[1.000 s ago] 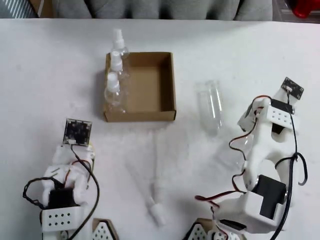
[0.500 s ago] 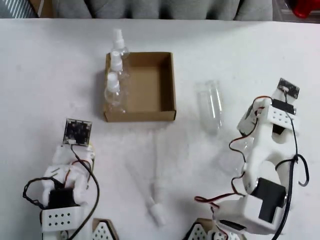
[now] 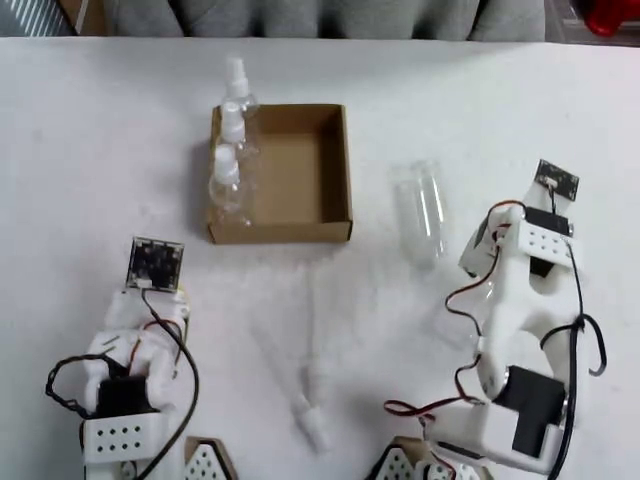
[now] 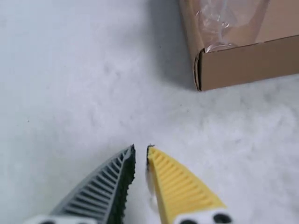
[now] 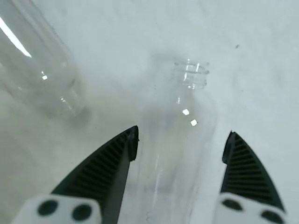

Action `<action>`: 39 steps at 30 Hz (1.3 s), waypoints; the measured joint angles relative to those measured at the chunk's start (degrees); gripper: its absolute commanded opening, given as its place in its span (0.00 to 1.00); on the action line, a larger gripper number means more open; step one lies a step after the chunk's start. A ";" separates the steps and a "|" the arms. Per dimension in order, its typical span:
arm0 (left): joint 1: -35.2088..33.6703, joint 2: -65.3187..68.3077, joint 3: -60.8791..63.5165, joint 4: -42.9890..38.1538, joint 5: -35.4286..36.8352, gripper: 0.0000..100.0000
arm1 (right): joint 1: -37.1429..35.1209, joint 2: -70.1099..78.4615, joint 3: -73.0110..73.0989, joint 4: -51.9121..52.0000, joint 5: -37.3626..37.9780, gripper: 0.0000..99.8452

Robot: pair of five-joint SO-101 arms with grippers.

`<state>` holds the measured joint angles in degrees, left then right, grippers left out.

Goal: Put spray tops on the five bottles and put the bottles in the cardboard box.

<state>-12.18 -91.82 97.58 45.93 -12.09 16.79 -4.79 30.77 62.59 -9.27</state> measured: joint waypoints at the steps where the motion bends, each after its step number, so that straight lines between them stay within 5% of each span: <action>1: 0.00 0.00 0.00 0.00 0.00 0.05 | 0.00 0.97 0.00 -0.26 -1.14 0.26; 9: 0.00 0.00 0.00 0.00 0.00 0.05 | 0.97 5.27 -0.88 -0.44 -4.40 0.25; 16: 0.00 0.00 0.00 0.00 0.00 0.05 | 1.32 5.27 -1.32 -1.49 -4.66 0.02; 19: 0.00 0.00 0.00 0.00 0.00 0.05 | 1.41 5.27 -1.58 -2.29 -2.99 0.02; 25: 0.00 0.00 0.00 0.00 0.00 0.05 | 4.31 5.36 -9.05 3.08 11.16 0.02; 33: 0.00 0.00 0.00 0.00 0.00 0.05 | 12.84 5.36 -18.37 13.19 46.15 0.02; 39: 0.00 0.00 0.00 0.00 0.00 0.05 | 20.22 5.36 -18.90 11.87 55.12 0.03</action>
<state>-12.18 -91.82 97.58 45.93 -12.09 37.01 0.57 11.87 74.46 45.85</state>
